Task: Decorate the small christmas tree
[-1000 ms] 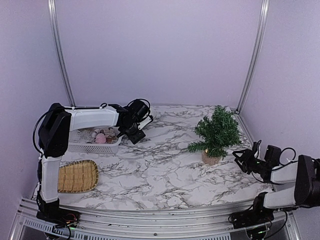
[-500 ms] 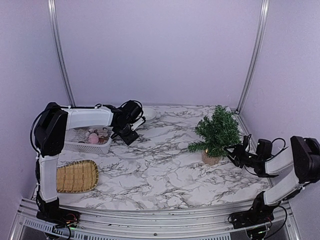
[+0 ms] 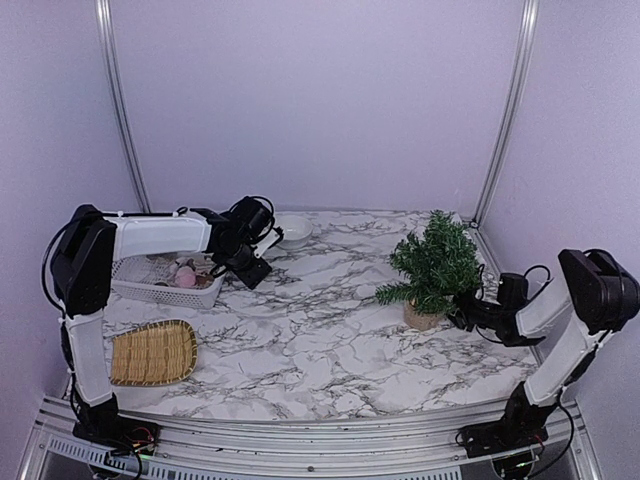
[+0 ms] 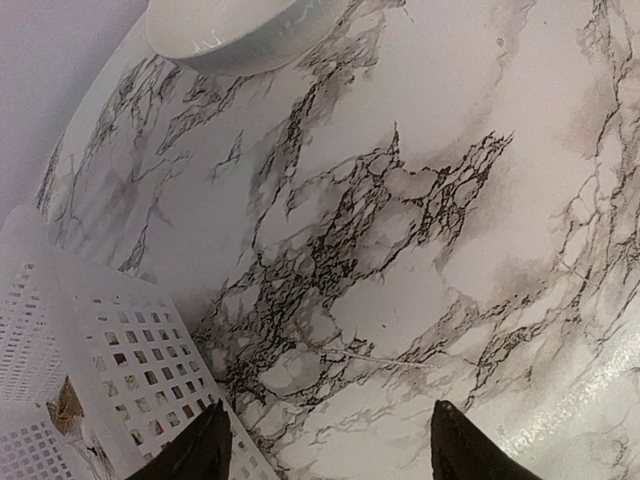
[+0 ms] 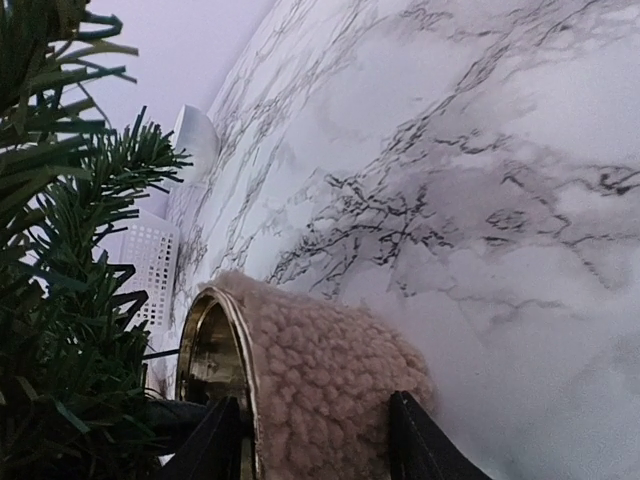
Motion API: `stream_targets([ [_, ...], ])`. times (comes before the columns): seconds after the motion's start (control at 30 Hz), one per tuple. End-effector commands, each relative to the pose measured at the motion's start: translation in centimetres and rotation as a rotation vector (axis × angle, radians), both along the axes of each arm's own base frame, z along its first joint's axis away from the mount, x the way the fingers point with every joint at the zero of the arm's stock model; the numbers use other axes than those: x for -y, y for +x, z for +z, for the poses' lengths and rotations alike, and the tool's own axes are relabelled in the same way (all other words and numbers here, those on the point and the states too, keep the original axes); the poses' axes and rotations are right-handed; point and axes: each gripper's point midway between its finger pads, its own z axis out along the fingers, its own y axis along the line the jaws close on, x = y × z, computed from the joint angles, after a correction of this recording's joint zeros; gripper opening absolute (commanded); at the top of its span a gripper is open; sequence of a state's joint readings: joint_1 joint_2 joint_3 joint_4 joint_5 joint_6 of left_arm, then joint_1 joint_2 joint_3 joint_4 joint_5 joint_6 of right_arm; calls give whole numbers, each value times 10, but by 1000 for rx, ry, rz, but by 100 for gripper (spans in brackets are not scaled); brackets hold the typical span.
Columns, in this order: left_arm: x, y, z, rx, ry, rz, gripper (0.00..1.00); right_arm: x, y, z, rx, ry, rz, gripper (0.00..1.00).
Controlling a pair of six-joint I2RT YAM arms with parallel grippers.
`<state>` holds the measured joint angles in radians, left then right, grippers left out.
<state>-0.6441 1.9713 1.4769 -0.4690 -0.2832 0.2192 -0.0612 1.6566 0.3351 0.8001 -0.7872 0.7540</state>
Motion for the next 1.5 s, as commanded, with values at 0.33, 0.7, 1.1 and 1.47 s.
stream_targets([
  [0.33,-36,4,81,127,-404,180,72,-91,20,7,42,58,112,43],
  [0.7,-137,21,87,170,-538,582,77,-174,30,4,37,109,203,40],
  [1.1,-233,43,68,202,-532,911,77,-243,44,7,62,149,304,41],
  [1.47,-247,54,24,79,-484,907,64,-267,35,7,61,152,372,45],
])
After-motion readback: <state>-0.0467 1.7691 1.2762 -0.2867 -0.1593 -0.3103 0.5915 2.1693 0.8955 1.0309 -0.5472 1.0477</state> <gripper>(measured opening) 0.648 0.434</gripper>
